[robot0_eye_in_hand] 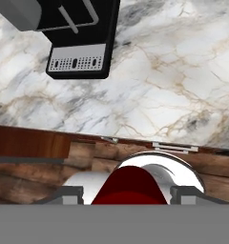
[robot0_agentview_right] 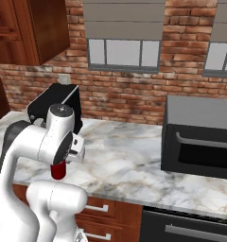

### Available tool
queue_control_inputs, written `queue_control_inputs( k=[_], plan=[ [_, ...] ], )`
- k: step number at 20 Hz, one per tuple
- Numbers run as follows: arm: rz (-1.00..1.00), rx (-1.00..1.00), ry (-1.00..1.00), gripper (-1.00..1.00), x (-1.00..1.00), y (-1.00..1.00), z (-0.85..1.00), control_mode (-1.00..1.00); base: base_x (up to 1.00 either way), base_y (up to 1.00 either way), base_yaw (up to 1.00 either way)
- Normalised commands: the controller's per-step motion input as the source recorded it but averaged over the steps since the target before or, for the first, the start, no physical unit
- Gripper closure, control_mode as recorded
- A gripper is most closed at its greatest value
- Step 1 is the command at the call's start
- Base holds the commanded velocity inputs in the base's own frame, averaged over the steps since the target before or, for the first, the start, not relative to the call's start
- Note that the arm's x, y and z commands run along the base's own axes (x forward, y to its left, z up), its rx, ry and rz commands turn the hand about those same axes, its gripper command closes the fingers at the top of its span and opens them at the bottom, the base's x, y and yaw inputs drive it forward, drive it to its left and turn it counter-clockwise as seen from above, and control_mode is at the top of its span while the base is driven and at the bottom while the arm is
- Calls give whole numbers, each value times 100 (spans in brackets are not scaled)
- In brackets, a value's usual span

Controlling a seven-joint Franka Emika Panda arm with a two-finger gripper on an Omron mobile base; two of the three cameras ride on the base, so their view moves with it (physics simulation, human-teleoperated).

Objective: Four empty soda cans are scattered around the kitchen. Gather all the cans and cluster them next to the stove for recycling.

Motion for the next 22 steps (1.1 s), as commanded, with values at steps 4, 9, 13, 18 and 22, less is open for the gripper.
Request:
queue_control_inputs(
  k=[4,9,13,18,22],
  plan=[
    [0,0,0,100,-5,0,0,100,-4,-1,0],
    [0,0,0,100,0,0,0,100,-15,-6,-3],
    [0,0,0,100,0,0,0,100,-32,-34,-1],
    [0,0,0,100,0,0,0,100,-26,-68,0],
    [0,0,0,100,0,0,0,100,-17,-77,-3]
  ],
)
